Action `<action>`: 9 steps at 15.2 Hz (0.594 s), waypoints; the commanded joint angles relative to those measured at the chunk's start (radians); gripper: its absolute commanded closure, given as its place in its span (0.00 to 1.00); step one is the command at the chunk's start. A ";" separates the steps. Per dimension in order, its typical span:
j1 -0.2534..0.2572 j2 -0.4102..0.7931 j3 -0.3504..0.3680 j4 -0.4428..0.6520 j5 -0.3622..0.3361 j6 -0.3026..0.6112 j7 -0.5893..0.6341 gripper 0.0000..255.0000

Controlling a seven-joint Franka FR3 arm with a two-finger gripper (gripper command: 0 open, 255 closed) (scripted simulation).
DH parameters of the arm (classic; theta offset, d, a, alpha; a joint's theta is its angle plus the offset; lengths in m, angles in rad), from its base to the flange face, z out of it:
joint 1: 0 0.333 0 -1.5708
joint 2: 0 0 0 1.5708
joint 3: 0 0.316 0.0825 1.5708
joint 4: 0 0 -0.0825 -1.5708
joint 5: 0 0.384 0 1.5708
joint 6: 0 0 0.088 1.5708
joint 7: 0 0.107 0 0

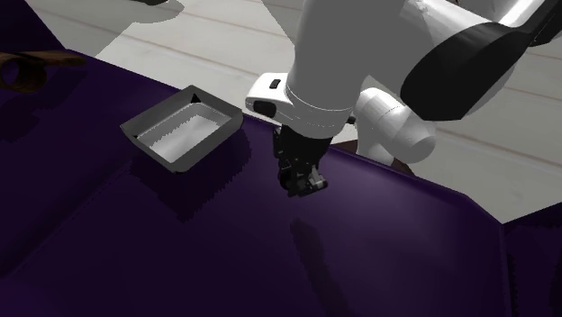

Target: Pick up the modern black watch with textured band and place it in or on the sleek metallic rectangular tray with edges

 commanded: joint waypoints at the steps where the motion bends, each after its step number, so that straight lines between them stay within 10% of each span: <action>1: -0.002 0.003 -0.003 0.027 -0.003 -0.025 -0.002 1.00; 9: -0.010 0.020 -0.014 0.146 -0.014 -0.125 -0.008 1.00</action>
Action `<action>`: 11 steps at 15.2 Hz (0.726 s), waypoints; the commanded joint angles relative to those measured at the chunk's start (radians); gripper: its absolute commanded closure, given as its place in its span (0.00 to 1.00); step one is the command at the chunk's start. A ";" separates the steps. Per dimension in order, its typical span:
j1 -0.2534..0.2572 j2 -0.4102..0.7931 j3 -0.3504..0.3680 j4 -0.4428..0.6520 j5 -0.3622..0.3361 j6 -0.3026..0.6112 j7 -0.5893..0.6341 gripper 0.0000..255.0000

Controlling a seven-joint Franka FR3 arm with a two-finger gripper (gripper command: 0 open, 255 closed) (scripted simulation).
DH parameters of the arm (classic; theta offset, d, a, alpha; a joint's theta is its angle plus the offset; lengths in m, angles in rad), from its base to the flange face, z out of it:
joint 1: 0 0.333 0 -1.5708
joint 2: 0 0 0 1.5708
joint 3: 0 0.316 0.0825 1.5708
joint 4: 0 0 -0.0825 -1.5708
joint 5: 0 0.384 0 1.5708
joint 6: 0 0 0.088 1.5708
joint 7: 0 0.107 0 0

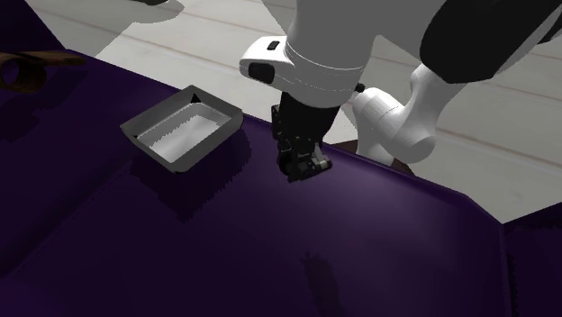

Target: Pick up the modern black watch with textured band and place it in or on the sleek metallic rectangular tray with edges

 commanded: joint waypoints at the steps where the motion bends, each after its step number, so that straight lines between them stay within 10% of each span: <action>1: -0.001 0.003 -0.002 0.027 -0.001 -0.024 0.000 1.00; 11: -0.025 0.059 -0.044 0.160 -0.033 -0.101 -0.047 1.00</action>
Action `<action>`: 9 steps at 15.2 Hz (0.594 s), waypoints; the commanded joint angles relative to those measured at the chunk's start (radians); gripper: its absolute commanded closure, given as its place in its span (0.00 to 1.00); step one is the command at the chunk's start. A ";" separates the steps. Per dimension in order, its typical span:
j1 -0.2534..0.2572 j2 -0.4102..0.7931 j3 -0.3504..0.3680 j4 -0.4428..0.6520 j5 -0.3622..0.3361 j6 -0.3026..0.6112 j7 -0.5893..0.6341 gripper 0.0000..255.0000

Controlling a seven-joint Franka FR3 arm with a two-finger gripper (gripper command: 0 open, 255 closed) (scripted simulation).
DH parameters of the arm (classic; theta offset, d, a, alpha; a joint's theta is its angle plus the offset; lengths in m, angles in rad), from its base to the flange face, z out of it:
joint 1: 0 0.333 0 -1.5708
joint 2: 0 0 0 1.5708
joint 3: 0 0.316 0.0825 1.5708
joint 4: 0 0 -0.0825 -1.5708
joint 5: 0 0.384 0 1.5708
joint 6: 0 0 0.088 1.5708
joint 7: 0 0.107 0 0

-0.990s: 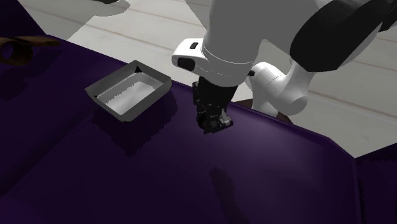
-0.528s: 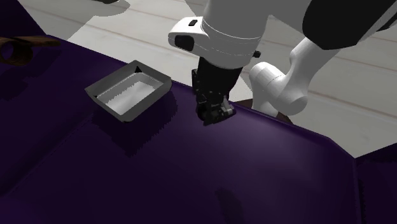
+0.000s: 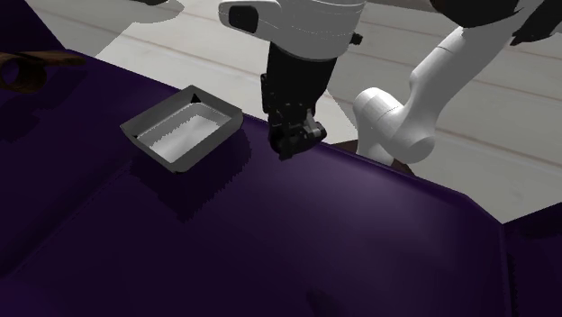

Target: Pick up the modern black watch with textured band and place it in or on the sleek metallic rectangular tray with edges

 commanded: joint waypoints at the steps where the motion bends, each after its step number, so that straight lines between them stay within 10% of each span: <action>1: -0.013 0.018 -0.030 0.006 -0.017 0.012 -0.037 1.00; 9: -0.073 0.162 -0.157 0.090 -0.083 0.078 -0.194 1.00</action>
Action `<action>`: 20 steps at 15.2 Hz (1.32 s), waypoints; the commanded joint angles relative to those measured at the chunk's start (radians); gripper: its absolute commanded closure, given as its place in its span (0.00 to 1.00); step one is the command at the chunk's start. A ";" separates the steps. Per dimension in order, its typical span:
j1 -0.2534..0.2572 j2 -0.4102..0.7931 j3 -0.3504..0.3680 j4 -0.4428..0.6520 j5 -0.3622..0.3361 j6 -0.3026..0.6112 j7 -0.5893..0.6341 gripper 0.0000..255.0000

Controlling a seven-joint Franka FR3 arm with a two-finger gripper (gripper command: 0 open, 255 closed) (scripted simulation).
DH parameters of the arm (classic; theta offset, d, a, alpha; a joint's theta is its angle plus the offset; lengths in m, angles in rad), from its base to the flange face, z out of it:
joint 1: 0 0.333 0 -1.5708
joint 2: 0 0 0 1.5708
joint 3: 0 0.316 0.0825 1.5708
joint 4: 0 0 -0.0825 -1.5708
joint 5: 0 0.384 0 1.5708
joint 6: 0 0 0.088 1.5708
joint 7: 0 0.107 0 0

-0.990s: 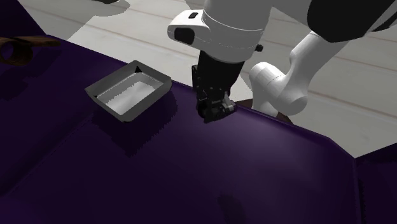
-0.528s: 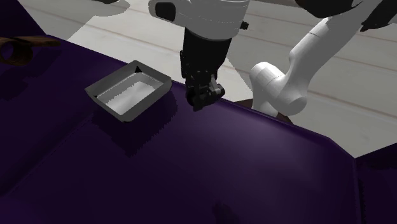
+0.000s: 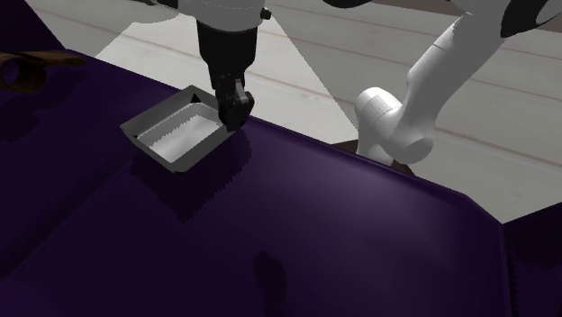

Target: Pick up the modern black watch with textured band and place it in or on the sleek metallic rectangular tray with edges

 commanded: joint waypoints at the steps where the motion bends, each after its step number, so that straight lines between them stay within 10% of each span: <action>1: -0.015 0.039 -0.034 0.024 -0.014 0.018 -0.043 1.00; 13: -0.087 0.343 -0.188 0.299 -0.028 0.062 -0.260 1.00; 20: -0.088 0.326 -0.188 0.186 -0.031 0.158 -0.255 1.00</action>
